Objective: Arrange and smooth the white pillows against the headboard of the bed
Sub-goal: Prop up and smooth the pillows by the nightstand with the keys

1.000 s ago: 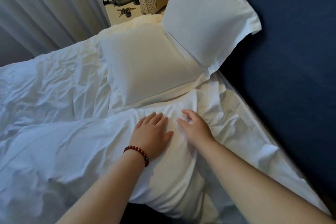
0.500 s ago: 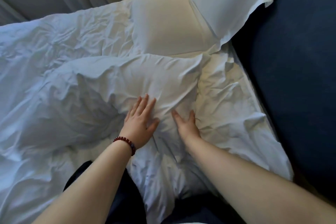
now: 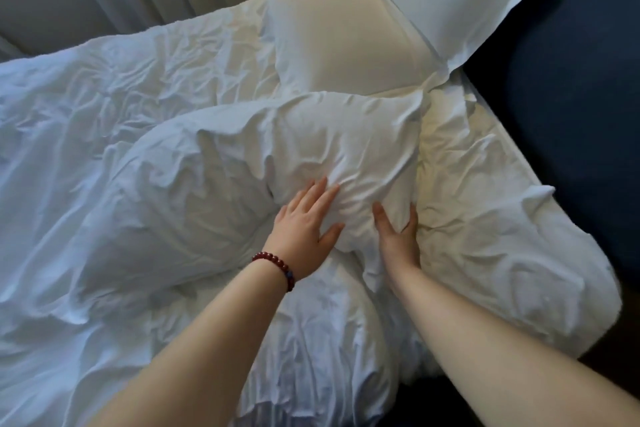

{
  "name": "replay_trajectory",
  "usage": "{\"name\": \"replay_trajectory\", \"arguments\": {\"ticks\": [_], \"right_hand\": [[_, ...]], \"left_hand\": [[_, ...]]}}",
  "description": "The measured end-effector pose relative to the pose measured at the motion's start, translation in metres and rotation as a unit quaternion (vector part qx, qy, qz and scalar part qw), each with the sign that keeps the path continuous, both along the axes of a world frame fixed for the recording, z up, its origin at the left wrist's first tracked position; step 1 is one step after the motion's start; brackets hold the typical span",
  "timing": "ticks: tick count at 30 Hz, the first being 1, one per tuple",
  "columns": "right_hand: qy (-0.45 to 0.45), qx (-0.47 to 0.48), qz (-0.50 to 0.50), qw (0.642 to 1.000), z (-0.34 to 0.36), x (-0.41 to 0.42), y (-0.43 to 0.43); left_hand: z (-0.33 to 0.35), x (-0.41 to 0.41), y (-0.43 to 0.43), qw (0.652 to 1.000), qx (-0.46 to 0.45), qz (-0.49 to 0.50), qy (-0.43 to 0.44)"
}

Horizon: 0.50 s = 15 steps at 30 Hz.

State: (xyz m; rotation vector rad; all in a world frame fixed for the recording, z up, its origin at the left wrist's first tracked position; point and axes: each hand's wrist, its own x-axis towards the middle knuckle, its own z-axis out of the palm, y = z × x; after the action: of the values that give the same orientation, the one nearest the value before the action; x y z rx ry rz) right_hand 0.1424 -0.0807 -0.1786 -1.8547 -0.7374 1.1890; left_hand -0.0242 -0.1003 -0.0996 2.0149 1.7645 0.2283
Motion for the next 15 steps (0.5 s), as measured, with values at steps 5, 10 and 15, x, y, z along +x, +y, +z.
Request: {"name": "replay_trajectory", "arguments": {"ticks": [5, 10, 15], "right_hand": [[-0.076, 0.005, -0.068, 0.995, -0.002, -0.026, -0.033], [-0.131, 0.023, -0.073, 0.988, 0.031, -0.018, -0.029], [-0.201, 0.019, 0.000, 0.979, 0.052, 0.007, -0.036]], "left_hand": [[0.006, -0.070, -0.002, 0.988, 0.095, -0.096, 0.075], [0.015, -0.119, 0.024, 0.980, 0.076, -0.114, 0.141], [0.014, -0.116, 0.061, 0.983, 0.065, -0.099, 0.143]]}}
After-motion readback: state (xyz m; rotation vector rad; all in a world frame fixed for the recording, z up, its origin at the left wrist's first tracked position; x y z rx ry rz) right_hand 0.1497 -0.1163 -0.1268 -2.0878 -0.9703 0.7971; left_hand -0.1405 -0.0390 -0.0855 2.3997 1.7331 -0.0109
